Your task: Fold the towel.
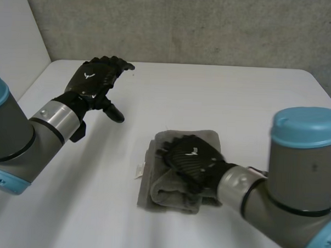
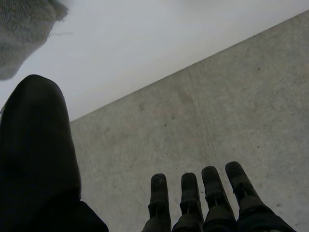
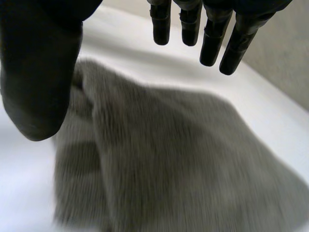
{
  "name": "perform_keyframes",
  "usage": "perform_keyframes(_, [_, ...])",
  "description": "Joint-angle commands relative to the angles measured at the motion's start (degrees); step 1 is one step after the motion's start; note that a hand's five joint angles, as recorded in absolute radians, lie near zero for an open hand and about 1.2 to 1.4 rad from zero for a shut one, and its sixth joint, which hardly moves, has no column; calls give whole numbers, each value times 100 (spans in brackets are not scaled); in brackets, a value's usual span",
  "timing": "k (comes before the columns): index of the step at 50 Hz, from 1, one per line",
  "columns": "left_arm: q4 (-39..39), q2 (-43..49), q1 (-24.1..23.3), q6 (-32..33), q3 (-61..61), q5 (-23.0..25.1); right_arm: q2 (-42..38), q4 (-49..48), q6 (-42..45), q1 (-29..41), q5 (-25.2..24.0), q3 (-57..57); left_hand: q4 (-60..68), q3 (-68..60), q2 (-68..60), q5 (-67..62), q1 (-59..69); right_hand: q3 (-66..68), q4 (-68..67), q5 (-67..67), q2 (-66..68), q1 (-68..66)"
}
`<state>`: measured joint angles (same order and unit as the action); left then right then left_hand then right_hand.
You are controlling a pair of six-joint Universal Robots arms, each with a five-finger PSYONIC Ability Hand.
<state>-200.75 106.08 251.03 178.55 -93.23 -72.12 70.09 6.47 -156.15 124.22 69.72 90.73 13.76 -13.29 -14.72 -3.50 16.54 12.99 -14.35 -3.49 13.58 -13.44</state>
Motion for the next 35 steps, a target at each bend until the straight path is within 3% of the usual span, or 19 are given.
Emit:
perform_keyframes(1, [62, 27, -308, -172, 59, -13, 276, 592, -30, -1126, -116, 515, -376, 329, 81, -42, -262, -299, 435, 349, -358, 344])
perform_keyframes(7, [150, 220, -775, -145, 32, -66, 295, 487, -109, -1506, -143, 630, -376, 329, 30, -92, -212, -299, 435, 349, -358, 344])
perform_keyframes(9, [238, 509, -1151, -119, 68, -144, 260, 234, -415, -1506, -160, 630, -376, 329, 13, -109, -195, -299, 435, 349, -358, 344])
perform_keyframes(14, [352, 800, -1548, -101, 50, -311, 259, -285, -1188, -1506, -169, 595, -376, 329, 13, -109, -195, -299, 435, 349, -358, 344])
perform_keyframes(27, [432, 1169, -1672, 636, -187, -759, -513, -655, -1998, -1181, -47, 410, -376, 329, -3, -126, -178, -299, 435, 349, -358, 344])
perform_keyframes(35, [396, 1556, -1637, 1006, -187, -1041, -900, -963, -1964, -1163, 462, 419, -376, 329, -3, -126, -178, -299, 435, 349, -358, 344])
